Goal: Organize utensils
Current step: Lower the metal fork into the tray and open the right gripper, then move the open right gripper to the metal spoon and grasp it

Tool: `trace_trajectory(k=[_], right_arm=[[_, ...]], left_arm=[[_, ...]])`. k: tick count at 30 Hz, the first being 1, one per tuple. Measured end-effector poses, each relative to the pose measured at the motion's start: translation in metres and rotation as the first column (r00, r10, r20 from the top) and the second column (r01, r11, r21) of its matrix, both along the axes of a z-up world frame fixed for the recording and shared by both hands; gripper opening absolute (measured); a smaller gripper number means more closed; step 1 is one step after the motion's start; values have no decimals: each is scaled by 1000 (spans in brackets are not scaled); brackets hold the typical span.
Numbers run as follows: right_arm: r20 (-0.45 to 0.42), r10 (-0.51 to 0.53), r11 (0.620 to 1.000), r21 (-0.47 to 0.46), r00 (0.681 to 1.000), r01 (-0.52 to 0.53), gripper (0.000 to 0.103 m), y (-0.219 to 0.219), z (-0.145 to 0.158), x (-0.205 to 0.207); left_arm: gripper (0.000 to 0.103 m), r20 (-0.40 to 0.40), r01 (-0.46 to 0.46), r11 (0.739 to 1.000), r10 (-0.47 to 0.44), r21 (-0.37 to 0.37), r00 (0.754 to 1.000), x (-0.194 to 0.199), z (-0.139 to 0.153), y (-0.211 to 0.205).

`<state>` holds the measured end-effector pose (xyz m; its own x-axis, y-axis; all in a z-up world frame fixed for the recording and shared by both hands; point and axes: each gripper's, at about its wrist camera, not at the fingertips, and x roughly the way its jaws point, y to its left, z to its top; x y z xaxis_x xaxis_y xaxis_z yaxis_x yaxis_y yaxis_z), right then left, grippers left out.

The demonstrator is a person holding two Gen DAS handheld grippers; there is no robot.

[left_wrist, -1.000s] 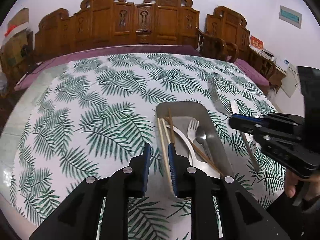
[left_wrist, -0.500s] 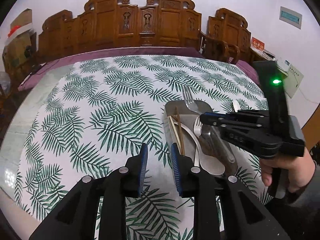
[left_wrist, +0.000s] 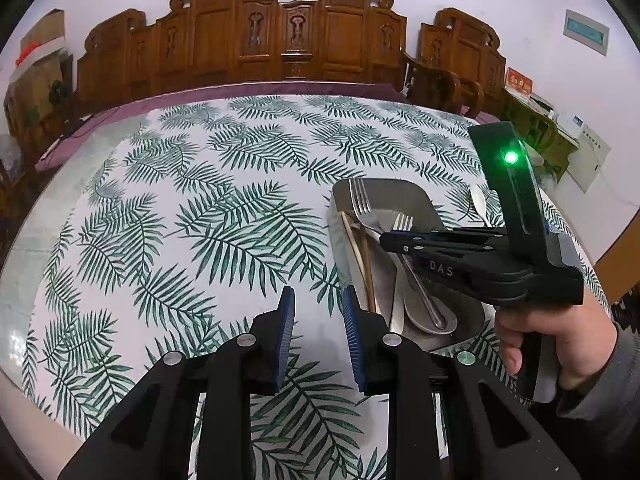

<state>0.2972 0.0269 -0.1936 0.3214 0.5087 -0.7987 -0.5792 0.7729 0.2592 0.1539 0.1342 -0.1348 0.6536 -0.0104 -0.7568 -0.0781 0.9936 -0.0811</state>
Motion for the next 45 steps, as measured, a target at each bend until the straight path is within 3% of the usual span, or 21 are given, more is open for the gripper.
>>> trace_trajectory(k=[10,17,29,31,38,40,45], right_arm=[[-23,16,1000,-3,1000,-16,9,1,-9,-2],[48,38,999,18,998,-39,11,-15,10,-9],[167,-54,999,15,985,52,11,-125,41,-12],[189,-88,996,-7,978,91,11,-148,41,-10],[190,-192,979,-25,963,201,18,-211,29,5],[184,-220,973,-34,958,230,26,-228,22,10],[157,-267,958,-58,951,279,38,-249,2,21]], left_arm=[[23,-9,-3,1000,3,-2,1000,1,-4,-1],[23,-7,5,1000,-5,-3,1000,2,-4,-11],[29,12,70,998,-70,1,997,15,2,-56],[38,12,81,997,-81,1,997,20,2,-64],[47,4,143,990,-143,2,990,38,-1,-104],[69,7,152,988,-152,2,988,43,-2,-114],[69,14,149,989,-149,6,989,52,-5,-127]])
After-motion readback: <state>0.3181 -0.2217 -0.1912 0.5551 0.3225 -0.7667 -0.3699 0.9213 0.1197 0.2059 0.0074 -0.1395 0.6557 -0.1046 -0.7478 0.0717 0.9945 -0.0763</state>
